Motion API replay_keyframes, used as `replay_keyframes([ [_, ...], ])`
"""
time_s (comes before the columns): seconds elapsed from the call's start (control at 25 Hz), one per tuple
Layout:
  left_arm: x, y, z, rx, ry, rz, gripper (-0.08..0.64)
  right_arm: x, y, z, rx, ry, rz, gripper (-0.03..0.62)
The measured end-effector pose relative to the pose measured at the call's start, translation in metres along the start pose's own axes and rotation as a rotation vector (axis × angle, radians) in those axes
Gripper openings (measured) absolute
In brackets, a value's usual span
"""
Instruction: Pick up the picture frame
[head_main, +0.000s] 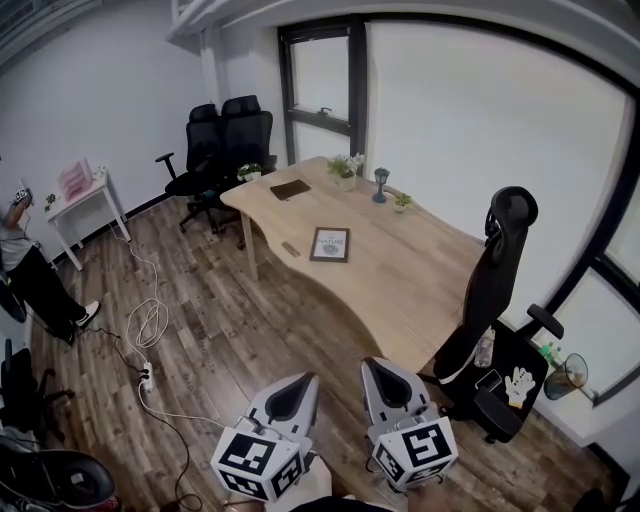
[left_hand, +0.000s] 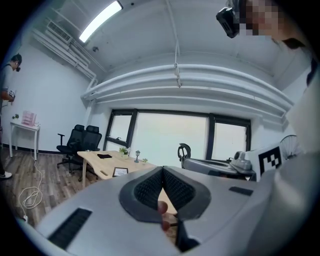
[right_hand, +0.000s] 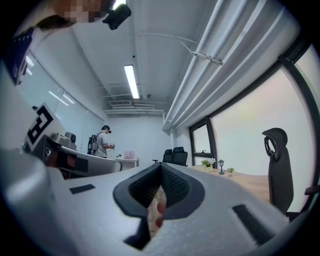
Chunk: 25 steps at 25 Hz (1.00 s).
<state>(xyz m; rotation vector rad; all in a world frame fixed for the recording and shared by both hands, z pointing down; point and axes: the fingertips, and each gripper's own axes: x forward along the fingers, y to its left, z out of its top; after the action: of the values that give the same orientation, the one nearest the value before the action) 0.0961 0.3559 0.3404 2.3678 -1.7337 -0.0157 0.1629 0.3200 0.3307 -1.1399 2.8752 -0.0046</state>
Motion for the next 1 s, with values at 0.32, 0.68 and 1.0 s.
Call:
replay_keyframes([
  [0.32, 0.017, 0.040, 0.006, -0.011, 0.000, 0.016, 0.005, 0.044, 0.003, -0.003, -0.021, 0.012, 0.024, 0.000],
  [0.68, 0.038, 0.066, 0.020, 0.018, -0.012, -0.006, 0.005, 0.084, 0.002, 0.002, -0.046, 0.004, 0.028, 0.000],
  [1.0, 0.052, 0.099, 0.025, 0.047, -0.012, -0.014, 0.005, 0.114, 0.005, 0.005, -0.056, 0.002, 0.020, 0.000],
])
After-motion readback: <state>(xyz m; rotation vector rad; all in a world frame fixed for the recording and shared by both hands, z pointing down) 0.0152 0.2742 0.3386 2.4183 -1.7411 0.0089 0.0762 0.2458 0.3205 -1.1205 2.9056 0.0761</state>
